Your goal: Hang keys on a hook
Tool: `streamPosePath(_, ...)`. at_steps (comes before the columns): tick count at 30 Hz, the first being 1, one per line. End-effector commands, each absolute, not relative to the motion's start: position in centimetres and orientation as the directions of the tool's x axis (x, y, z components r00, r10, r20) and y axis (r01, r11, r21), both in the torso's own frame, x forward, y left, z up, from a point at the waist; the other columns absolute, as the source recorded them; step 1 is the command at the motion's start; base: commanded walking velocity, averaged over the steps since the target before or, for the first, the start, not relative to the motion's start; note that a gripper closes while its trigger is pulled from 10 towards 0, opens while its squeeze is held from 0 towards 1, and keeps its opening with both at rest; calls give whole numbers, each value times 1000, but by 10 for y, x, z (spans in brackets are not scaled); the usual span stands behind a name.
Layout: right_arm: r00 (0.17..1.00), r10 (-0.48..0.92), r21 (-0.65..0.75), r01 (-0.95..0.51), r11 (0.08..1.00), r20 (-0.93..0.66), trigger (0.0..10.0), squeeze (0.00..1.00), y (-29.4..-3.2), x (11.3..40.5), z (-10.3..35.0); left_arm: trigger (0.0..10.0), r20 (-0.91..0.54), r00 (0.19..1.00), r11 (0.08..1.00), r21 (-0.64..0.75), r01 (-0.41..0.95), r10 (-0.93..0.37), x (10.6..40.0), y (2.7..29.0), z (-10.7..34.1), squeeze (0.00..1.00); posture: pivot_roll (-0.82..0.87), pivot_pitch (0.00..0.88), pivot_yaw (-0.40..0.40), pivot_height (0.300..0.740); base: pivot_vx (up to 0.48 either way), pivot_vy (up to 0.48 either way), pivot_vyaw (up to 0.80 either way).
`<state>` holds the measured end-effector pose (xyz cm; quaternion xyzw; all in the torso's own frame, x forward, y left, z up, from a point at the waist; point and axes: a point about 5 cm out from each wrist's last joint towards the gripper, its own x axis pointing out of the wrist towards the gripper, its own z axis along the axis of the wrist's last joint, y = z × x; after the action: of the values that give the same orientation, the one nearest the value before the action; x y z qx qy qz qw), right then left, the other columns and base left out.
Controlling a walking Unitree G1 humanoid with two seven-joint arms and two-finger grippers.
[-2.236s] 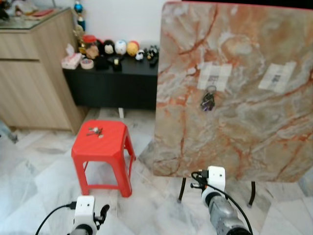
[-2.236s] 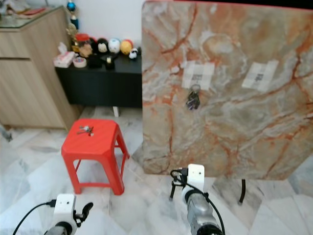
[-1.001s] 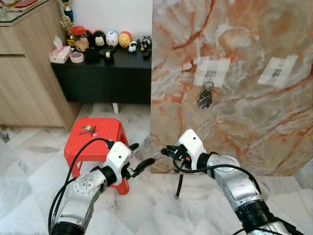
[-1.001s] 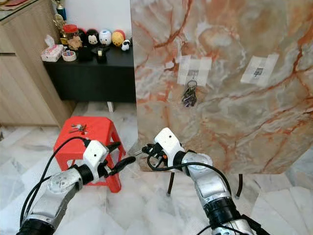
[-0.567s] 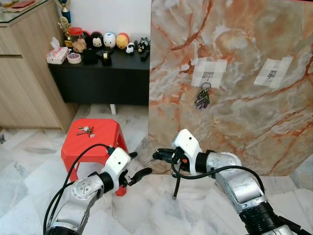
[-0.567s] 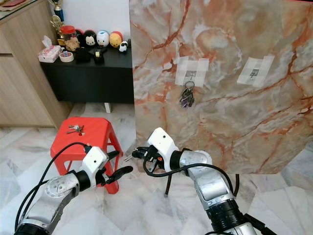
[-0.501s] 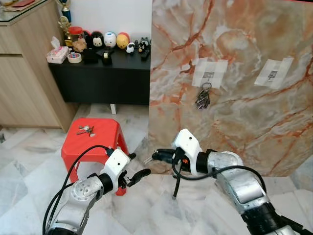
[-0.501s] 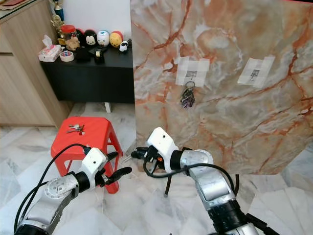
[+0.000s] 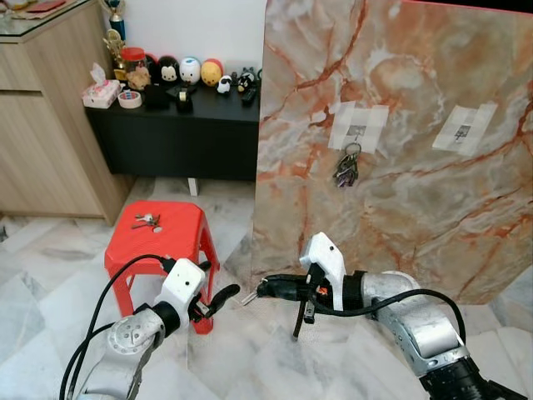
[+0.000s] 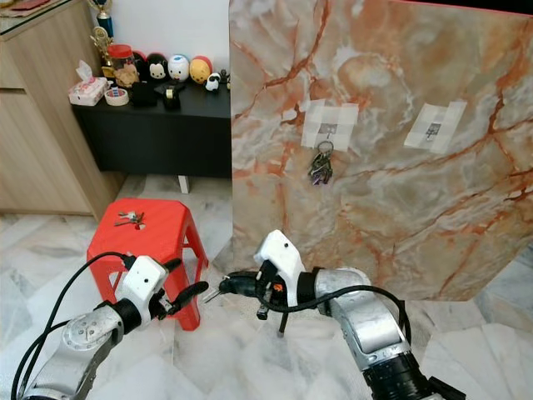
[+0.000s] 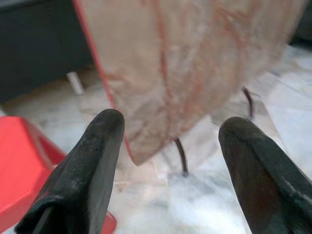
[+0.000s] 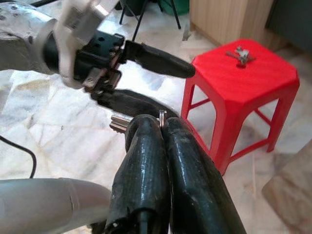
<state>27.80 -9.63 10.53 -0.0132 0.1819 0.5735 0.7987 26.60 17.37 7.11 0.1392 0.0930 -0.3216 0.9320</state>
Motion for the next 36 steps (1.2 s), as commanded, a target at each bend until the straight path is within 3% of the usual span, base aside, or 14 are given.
streamPosePath(1,306,903,207,-903,375,-302,10000,0,-104,280,103,10000,-278,748,726,196,659,-603,263,169,71,0,24,36,-115,737,0,0,0)
streamPosePath(8,403,842,260,-823,504,-358,10000,0,-114,286,83,10000,-306,683,668,170,725,-663,260,164,74,0,23,39,-112,737,0,0,0)
streamPosePath(9,473,799,293,-757,584,-371,10000,0,-118,290,77,10000,-305,684,668,171,724,-663,261,164,75,0,25,43,-110,737,0,0,0)
streamPosePath(11,525,773,345,-695,630,-356,10000,0,-120,291,74,10000,-301,685,671,166,722,-663,263,163,76,0,24,45,-108,737,0,0,0)
streamPosePath(36,536,789,469,-638,611,-299,10000,0,-103,282,78,10000,-295,605,642,-39,765,-739,265,150,71,0,10,55,-86,737,0,0,0)
